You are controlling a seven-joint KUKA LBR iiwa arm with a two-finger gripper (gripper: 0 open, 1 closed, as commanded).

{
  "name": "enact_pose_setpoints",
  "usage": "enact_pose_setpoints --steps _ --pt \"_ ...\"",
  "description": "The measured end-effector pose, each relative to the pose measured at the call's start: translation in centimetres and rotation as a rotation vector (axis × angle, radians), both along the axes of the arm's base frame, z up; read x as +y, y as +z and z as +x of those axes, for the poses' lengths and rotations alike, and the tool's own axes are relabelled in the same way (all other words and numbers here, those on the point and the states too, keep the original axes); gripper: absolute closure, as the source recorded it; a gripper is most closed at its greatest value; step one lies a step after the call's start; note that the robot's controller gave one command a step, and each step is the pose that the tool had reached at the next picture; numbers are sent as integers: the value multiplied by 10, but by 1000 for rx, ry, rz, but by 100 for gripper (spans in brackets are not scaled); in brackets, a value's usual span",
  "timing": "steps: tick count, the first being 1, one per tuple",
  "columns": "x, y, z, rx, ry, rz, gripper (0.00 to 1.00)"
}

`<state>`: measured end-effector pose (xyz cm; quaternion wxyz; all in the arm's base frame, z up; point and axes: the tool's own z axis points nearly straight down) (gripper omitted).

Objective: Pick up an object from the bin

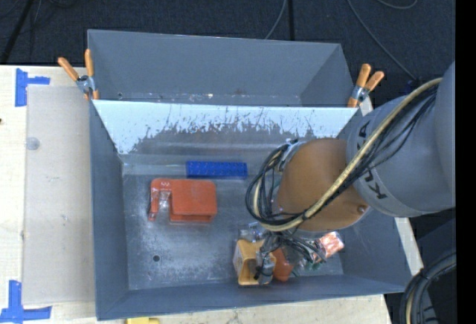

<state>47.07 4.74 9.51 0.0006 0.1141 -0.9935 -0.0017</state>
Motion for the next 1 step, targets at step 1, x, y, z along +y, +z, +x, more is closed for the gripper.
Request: enact_pose_setpoints --steps 1 --pt "0 9 0 0 0 0 100"
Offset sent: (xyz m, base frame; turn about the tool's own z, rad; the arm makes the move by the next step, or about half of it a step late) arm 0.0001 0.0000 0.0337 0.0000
